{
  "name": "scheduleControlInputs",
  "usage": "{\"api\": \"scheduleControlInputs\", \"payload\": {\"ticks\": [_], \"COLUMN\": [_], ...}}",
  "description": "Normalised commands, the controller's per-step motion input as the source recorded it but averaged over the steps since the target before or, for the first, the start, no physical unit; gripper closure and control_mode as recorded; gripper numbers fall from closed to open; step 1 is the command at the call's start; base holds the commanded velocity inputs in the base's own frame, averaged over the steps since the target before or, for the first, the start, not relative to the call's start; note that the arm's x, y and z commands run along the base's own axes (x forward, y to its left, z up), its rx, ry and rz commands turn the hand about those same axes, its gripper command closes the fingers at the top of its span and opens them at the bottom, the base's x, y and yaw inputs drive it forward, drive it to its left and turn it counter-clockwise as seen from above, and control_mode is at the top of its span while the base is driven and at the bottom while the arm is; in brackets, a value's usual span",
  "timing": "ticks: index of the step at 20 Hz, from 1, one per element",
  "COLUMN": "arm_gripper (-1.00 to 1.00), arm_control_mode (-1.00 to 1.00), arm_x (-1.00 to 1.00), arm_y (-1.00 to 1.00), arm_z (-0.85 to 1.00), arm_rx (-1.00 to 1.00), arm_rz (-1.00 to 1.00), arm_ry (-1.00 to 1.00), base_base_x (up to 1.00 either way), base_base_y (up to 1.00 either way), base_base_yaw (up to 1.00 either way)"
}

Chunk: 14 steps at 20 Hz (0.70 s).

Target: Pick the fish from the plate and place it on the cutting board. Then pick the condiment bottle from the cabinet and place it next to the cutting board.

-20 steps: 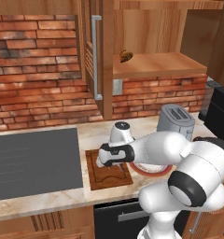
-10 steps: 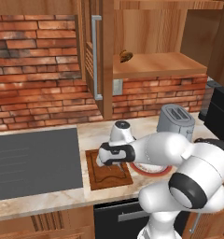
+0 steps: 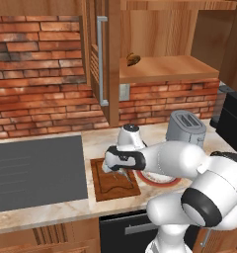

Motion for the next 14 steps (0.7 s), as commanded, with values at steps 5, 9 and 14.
{"api": "scheduleControlInputs", "payload": {"ticks": [5,9,14], "arm_gripper": [-1.0,-1.0,-1.0], "arm_control_mode": [-1.0,-1.0,-1.0], "arm_x": [-0.02,-0.04,-0.09], "arm_y": [-0.07,-0.14,-0.12], "arm_z": [0.21,0.25,0.2], "arm_rx": [0.01,0.02,0.0], "arm_rz": [0.0,0.0,0.0], "arm_ry": [0.0,0.0,0.0], "base_base_x": [0.0,0.0,0.0], "base_base_y": [0.0,0.0,0.0], "base_base_yaw": [0.0,0.0,0.0]}}
